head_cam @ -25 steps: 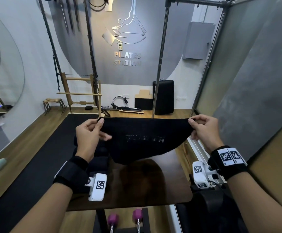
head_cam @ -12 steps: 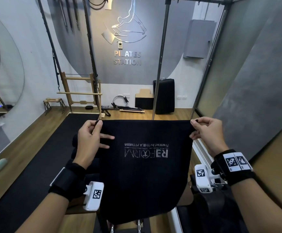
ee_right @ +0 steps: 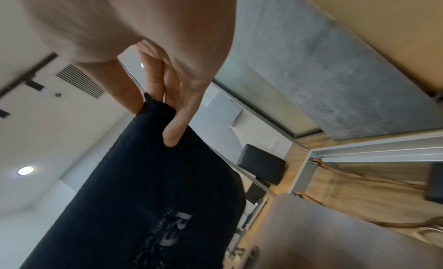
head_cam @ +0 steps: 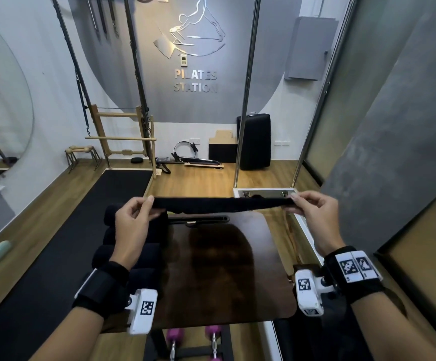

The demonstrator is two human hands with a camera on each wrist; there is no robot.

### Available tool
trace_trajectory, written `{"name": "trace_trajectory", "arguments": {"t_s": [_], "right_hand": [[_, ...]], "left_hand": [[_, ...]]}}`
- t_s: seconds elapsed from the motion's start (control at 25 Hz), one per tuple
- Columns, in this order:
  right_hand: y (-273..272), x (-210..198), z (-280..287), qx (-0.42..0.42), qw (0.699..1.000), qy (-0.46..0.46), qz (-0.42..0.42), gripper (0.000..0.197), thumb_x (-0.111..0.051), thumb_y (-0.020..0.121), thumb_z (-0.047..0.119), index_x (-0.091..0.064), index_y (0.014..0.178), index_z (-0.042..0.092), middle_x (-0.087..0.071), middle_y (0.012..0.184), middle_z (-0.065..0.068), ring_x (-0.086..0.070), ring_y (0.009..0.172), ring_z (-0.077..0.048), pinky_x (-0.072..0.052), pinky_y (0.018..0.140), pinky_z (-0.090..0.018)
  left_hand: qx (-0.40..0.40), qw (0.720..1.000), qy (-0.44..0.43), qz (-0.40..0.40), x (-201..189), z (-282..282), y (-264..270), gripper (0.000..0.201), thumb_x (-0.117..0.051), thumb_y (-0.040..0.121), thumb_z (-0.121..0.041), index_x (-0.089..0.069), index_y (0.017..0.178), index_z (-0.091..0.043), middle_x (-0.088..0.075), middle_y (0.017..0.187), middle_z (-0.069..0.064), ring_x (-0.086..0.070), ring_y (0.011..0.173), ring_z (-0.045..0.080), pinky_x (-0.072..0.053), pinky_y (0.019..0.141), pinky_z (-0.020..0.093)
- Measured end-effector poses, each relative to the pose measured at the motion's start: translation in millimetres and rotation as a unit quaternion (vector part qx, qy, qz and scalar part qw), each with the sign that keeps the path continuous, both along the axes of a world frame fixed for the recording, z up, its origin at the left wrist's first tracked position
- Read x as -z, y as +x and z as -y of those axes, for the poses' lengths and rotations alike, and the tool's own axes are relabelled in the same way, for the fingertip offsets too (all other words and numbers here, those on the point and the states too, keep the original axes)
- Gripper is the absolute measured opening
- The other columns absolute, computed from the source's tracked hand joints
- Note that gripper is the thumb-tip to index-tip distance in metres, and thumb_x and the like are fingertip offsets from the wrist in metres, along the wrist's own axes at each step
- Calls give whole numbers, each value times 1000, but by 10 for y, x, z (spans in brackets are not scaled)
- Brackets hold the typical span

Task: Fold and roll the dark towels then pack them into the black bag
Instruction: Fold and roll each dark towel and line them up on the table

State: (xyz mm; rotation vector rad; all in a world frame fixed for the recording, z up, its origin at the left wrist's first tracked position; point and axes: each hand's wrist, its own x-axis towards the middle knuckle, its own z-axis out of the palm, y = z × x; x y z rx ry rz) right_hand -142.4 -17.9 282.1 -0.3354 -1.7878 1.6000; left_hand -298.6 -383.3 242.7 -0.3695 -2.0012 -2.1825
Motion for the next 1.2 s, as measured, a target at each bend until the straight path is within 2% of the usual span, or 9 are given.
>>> {"name": "trace_trajectory", "arguments": {"t_s": [0.24,0.36,0.44,0.52,0.6,0.76,0.84,1.04,1.2], "right_hand": [[421,1302,214,27,976,11,214,30,-74,95,13,-80,65,12,-79,74,-2,-76,82,-17,-58,88,-37],[665,1718,271,6,948,34,316,37,-73,97,17,-78,60,15,-76,67,3,-71,61,-6,-55,62,-21],[764,1817,285,-15,934,33,356,38,-70,99,21,-76,63,12,-75,65,-2,-63,45,-8,-50,45,-22],[763,1770,258,-24,927,55,369,36,-67,100,23,-75,67,11,-74,63,-4,-55,40,-6,-46,44,-22],[653,1670,191,-27,929,64,364,34,-67,101,22,-74,70,9,-74,63,-5,-54,41,-8,-45,48,-20],[209,1503,11,-35,943,33,330,23,-68,99,12,-74,80,0,-74,65,-10,-51,42,-19,-43,45,-23],[-70,1469,-84,-40,944,24,325,17,-67,98,7,-72,85,-2,-74,67,-14,-47,37,-17,-41,43,-22],[-869,1603,-271,-45,935,16,351,6,-64,96,-2,-68,95,1,-71,66,-17,-48,35,-18,-39,39,-23],[-1329,1770,-329,-54,909,102,401,26,-62,92,-1,-70,104,21,-68,69,-12,-55,47,-19,-46,46,-28]], "left_hand": [[-36,953,-293,74,907,96,441,55,-55,108,-39,-73,62,-16,-72,61,0,-68,60,11,-57,74,42],[16,910,-407,82,1194,103,670,59,-57,106,-38,-65,57,-7,-66,52,5,-65,52,18,-57,65,46],[21,863,-497,84,1285,92,780,63,-57,104,-45,-57,53,-8,-63,55,4,-62,55,22,-54,60,42],[19,838,-541,65,1281,36,794,63,-57,102,-49,-49,52,-12,-57,54,1,-60,57,24,-51,58,39],[26,846,-530,45,1255,-100,713,57,-59,102,-49,-49,57,-16,-56,55,-1,-61,59,22,-53,58,39],[89,876,-473,14,1221,-567,386,22,-66,100,-43,-69,89,-25,-70,83,-10,-68,79,11,-59,73,41],[140,867,-479,-1,1265,-806,210,30,-69,100,-41,-68,121,-19,-70,115,-5,-66,107,14,-57,93,38],[277,771,-573,-12,1377,-1305,-256,91,-72,92,-59,-28,165,-25,-26,172,-5,-21,159,18,-26,128,46],[346,671,-655,-25,1499,-1527,-385,115,-63,83,-81,3,168,-39,18,175,-12,24,159,17,13,125,64]]}}
